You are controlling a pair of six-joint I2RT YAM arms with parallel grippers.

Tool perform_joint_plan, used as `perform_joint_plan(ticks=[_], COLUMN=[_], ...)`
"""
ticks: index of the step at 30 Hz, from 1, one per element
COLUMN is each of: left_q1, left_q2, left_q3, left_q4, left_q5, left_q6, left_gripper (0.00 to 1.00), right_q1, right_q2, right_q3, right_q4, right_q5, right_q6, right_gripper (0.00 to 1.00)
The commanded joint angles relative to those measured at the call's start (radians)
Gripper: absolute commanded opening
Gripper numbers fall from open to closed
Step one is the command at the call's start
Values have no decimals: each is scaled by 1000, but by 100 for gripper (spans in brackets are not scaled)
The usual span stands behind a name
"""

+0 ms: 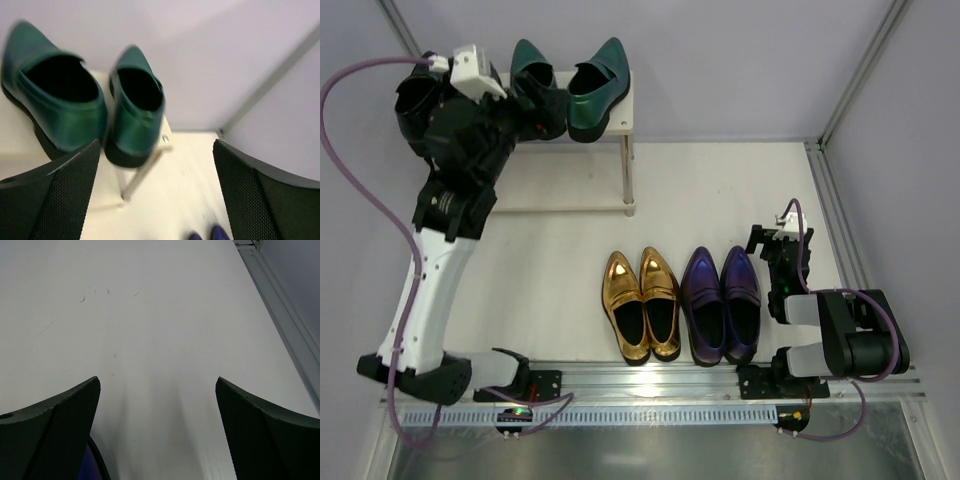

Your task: Place and organize the shoes onto the shoe shelf

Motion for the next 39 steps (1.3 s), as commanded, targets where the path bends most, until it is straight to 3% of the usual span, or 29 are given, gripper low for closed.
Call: perform_joint_plan(ticks=[1,7,10,16,18,24,28,32,39], left_q1=[-42,-189,-331,-439,-505,-704,-828,-888,-936], left_q2=[-145,-284,-290,-293,-284,-151,-2,58,100], left_q3=[-264,-567,-668,-869,-938,-954,-870,-851,-828], left_q4=[113,-6,-47,50,81,104,5,-92,-189], left_q5=[122,51,-15,23,-24,-177,-287,-351,-437], left_q6=[-81,-164,-192,-353,-391,-488,-584,-704,-787], left_gripper=[91,91,91,91,91,90,88,86,77], right_q1=[-3,-3,-1,-3,-3,-3,-3,-3,-3], right_q2=[-12,-14,-14,-12,-12,-12,-14,-12,-12], right_q3=[7,7,7,9,7,7,7,7,7], right_q4=[51,51,49,49,51,51,51,51,51], right_q5=[-7,-9,-10,-9,-9,-10,-10,-10,-9], right_q6=[14,13,13,14,14,14,13,13,13], right_gripper=[97,97,97,97,97,97,97,97,97])
